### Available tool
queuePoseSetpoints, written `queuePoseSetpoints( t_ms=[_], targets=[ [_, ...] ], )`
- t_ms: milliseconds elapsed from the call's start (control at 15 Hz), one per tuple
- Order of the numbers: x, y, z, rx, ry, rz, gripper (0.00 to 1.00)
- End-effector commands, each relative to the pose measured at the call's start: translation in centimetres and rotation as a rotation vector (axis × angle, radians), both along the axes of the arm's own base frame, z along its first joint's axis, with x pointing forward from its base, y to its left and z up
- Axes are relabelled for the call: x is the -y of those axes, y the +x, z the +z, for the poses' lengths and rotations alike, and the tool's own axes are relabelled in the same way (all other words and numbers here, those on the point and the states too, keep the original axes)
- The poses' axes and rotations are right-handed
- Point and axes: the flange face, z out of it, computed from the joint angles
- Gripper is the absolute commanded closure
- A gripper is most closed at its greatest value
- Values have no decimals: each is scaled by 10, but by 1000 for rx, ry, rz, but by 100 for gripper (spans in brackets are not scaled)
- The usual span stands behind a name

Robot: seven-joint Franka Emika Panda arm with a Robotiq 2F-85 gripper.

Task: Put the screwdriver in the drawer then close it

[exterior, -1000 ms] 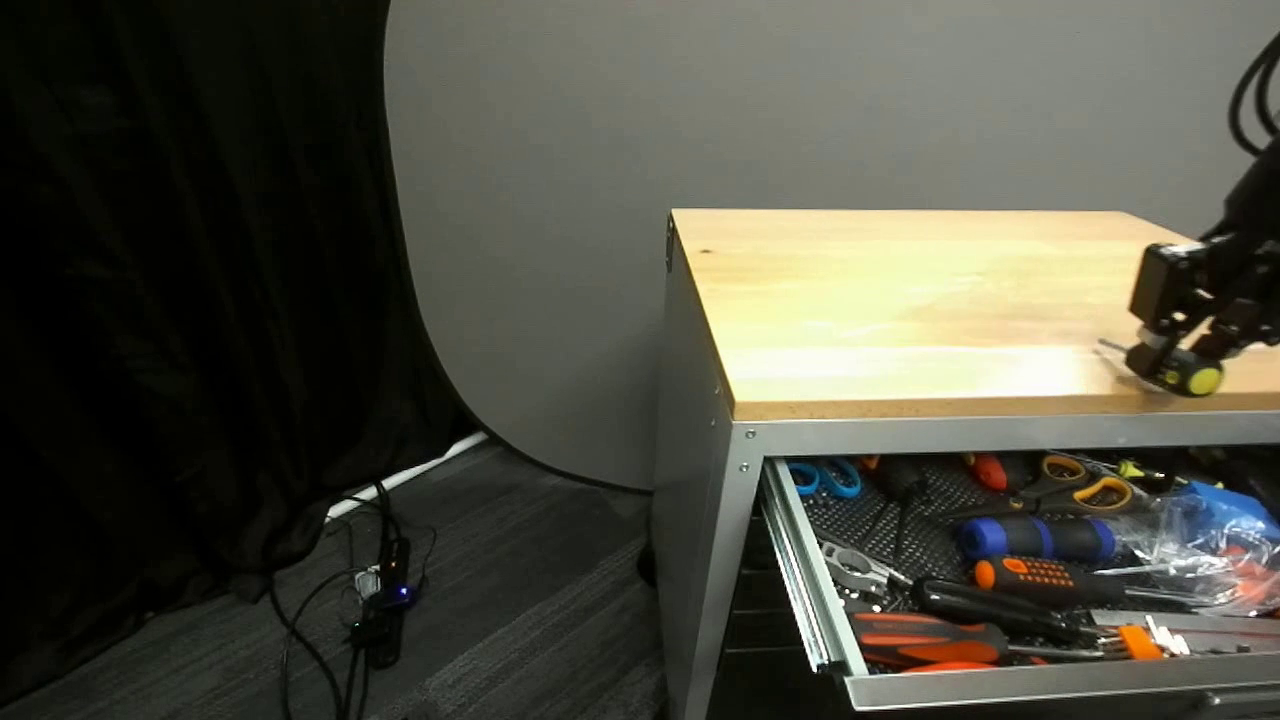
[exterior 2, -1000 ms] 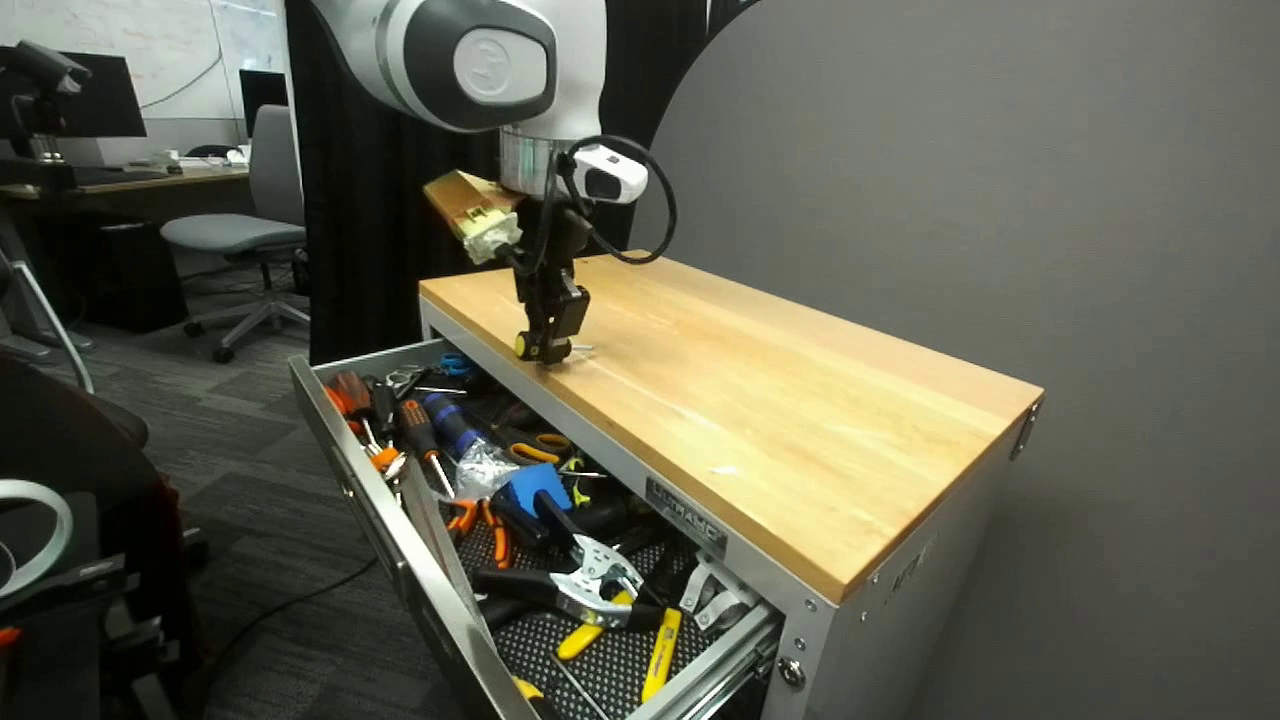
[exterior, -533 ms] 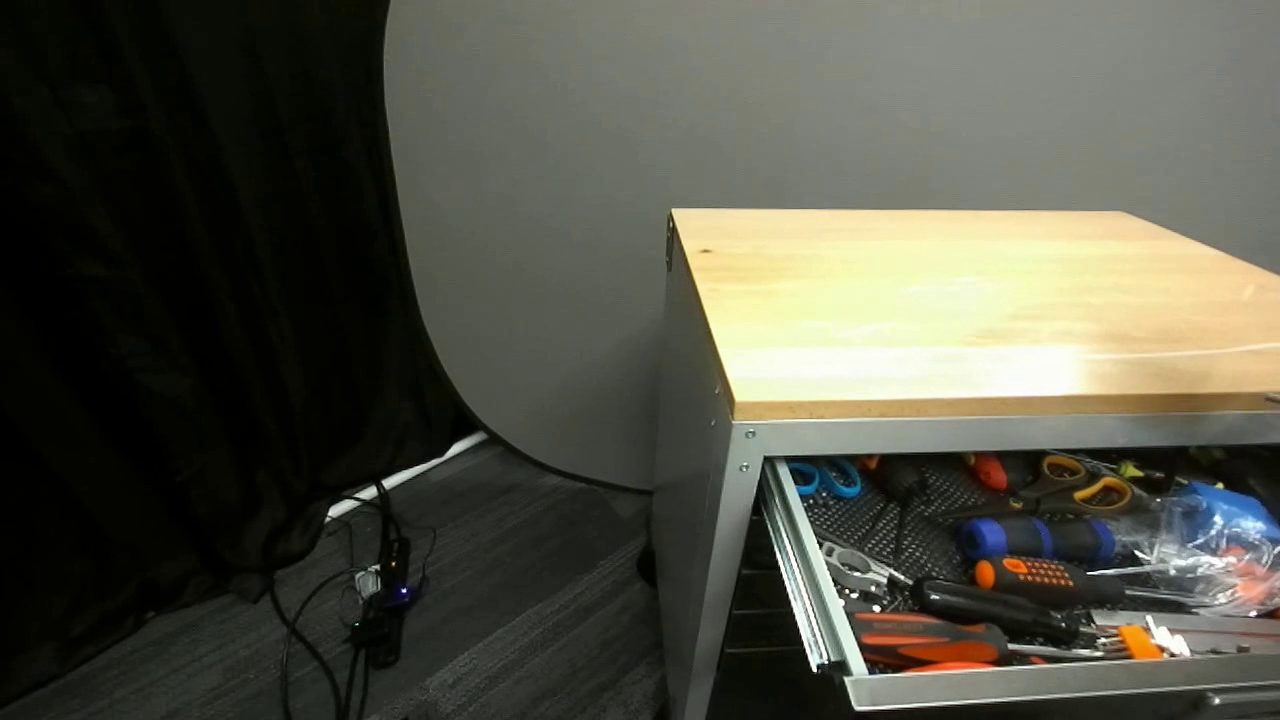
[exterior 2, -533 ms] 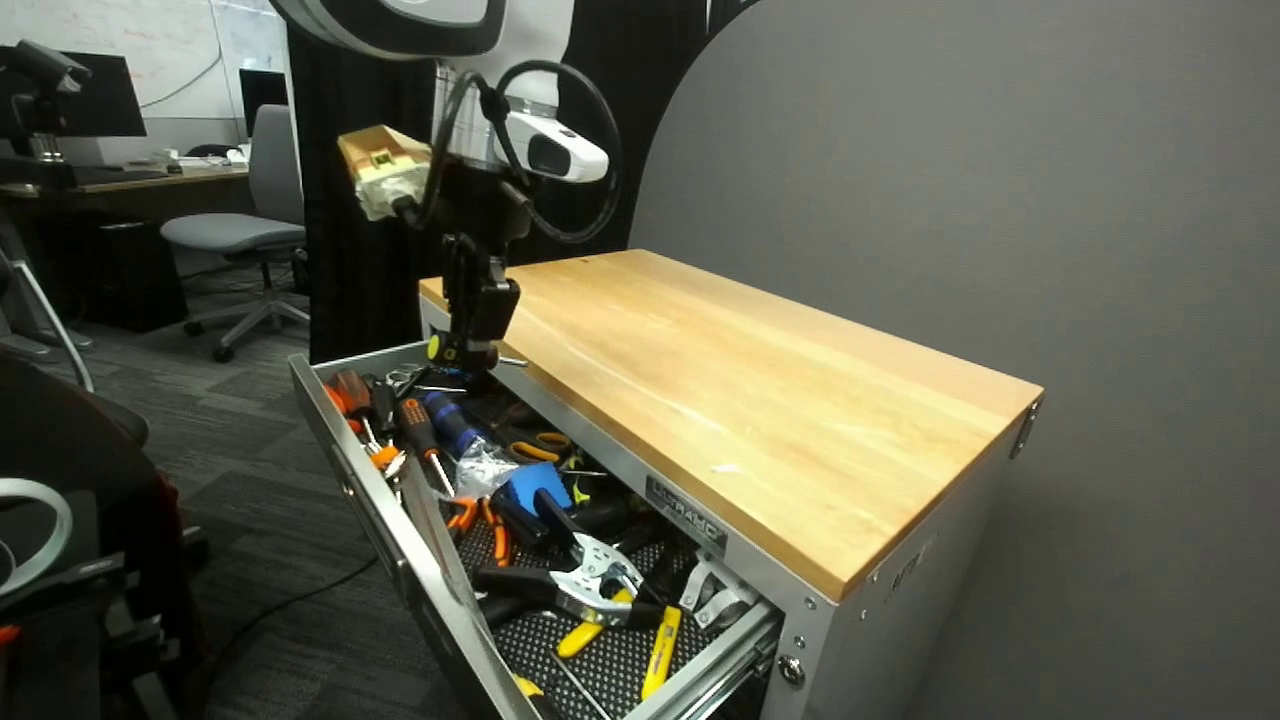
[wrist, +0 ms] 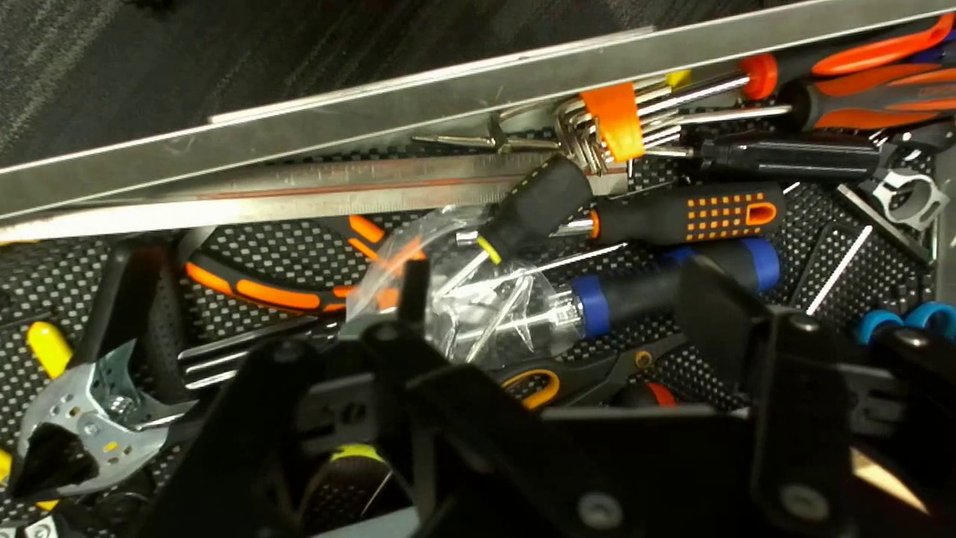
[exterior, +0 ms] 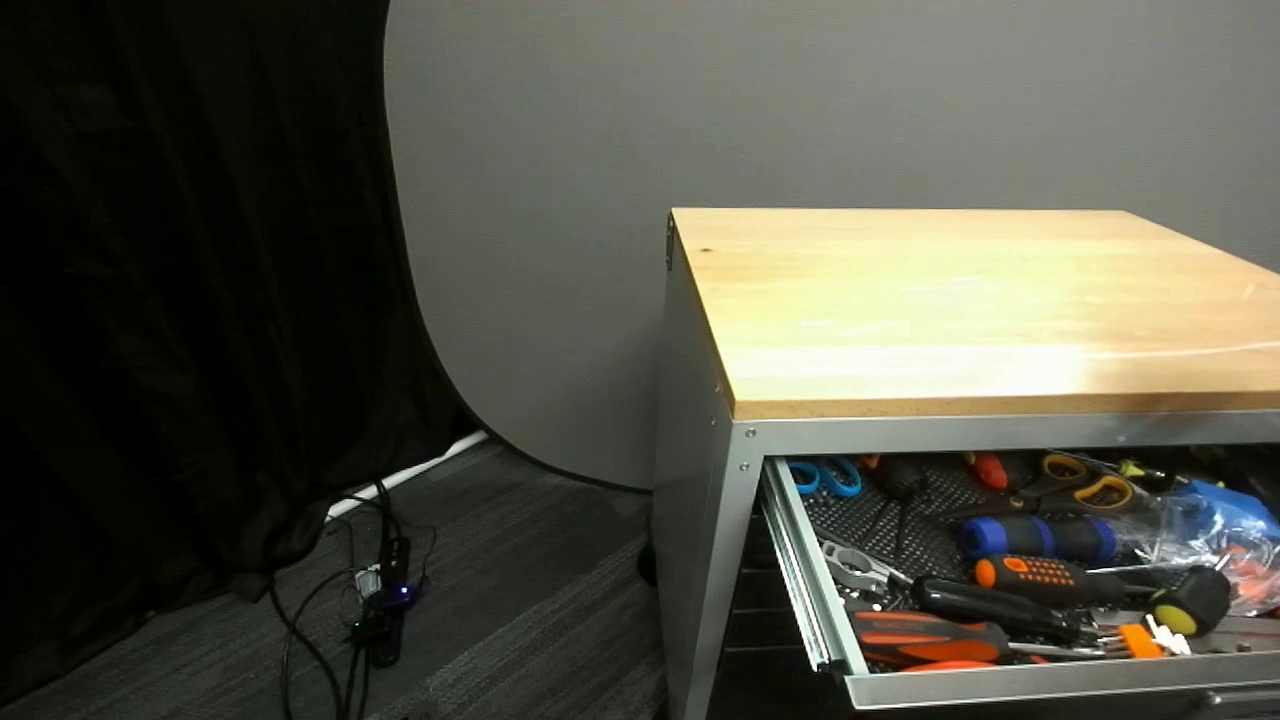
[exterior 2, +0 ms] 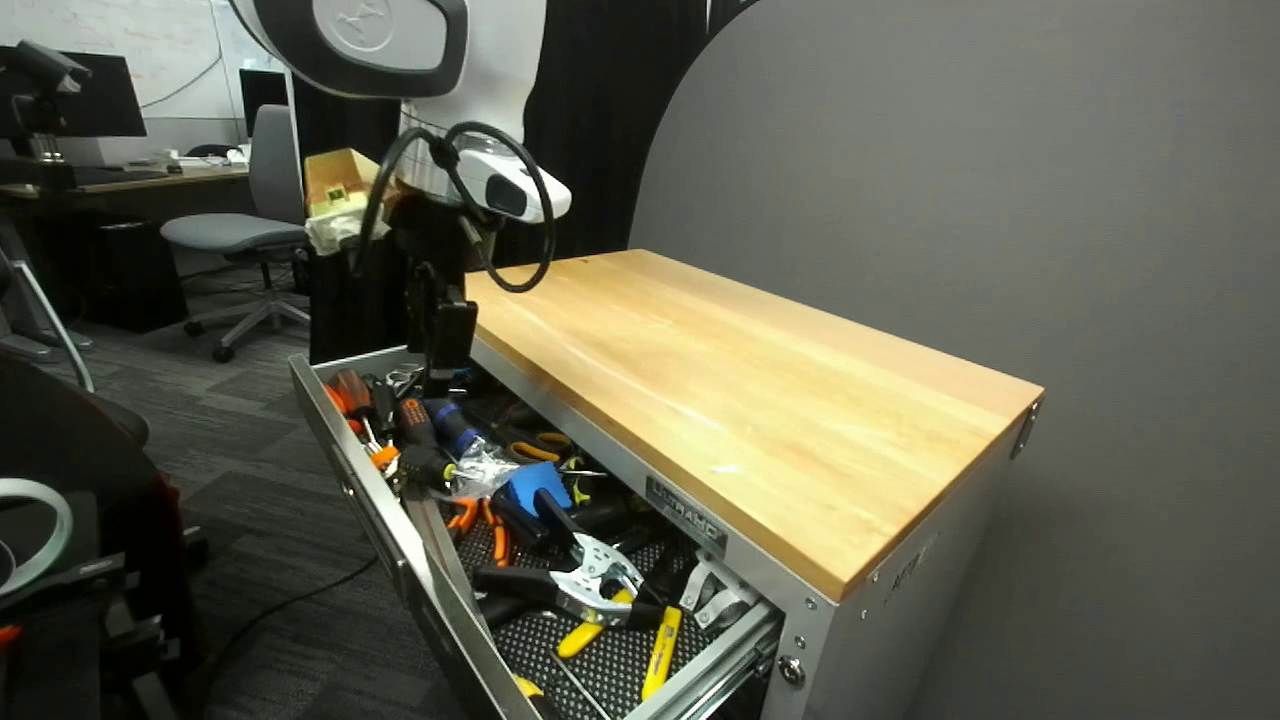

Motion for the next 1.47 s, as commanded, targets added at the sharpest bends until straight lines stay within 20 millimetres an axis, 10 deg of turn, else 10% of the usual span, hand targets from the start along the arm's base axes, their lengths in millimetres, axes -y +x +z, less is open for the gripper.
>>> queuePoseSetpoints(
  t_ms=[0, 400, 467, 600, 1133, 1400],
  targets=[
    [8, -13, 3, -157, 56, 67, 0],
    [51, -48, -23, -505, -3, 131, 1],
    [53, -52, -34, -507, -32, 124, 26],
    [56, -57, -53, -488, -56, 95, 28],
    [50, -45, -91, -176, -59, -48, 93],
    [42, -37, -94, -61, -51, -64, 100]
  ],
)
